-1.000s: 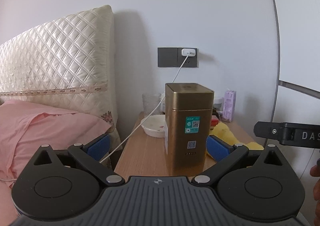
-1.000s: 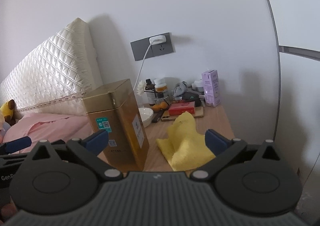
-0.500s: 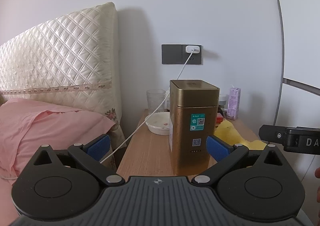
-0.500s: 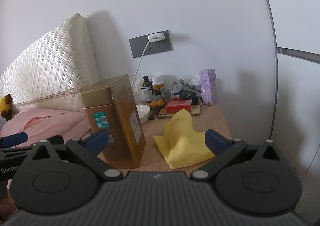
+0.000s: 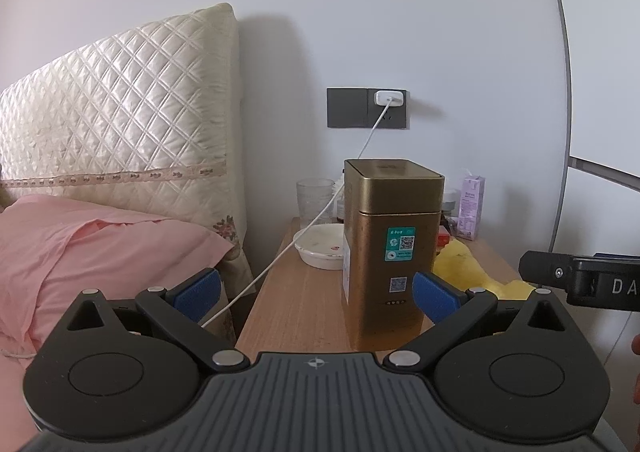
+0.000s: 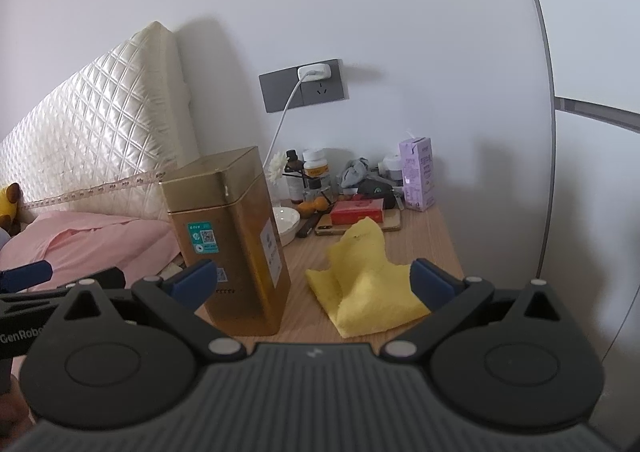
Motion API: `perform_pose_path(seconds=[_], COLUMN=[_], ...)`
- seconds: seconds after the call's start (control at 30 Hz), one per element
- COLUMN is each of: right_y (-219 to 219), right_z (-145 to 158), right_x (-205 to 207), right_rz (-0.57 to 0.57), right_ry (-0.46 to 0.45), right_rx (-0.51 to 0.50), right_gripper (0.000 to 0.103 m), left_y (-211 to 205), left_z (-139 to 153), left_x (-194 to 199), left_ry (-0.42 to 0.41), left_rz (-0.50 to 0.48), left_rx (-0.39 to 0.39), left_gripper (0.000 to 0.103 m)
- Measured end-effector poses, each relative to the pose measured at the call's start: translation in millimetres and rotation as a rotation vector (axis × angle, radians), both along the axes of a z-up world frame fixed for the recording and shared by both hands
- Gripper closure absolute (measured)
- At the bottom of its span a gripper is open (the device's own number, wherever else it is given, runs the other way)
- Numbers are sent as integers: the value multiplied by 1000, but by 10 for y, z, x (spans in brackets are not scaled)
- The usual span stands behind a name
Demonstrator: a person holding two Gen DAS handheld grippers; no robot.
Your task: Clean container
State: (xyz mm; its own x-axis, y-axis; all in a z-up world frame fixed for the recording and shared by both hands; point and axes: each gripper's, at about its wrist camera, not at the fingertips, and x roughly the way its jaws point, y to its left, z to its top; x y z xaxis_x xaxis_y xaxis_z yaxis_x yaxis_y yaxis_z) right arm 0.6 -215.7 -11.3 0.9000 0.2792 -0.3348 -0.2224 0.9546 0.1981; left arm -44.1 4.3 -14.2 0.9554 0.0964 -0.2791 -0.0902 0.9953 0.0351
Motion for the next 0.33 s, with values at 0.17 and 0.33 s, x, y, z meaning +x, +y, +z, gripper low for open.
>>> perform_pose_path(seconds=[0.17,0.33], right_y=[0,2], right_z=[-2,-1], right_x=[5,6], right_rz=[-3,-4], right_ry=[3,2], right_rx=[-2,-4], right_gripper=[0,0], left_y=[14,26], left_z=[-9,-7], left_x=[8,9], left_ry=[2,0], left_rz=[0,-2], left_rx=[-2,-2], left_gripper=[0,0])
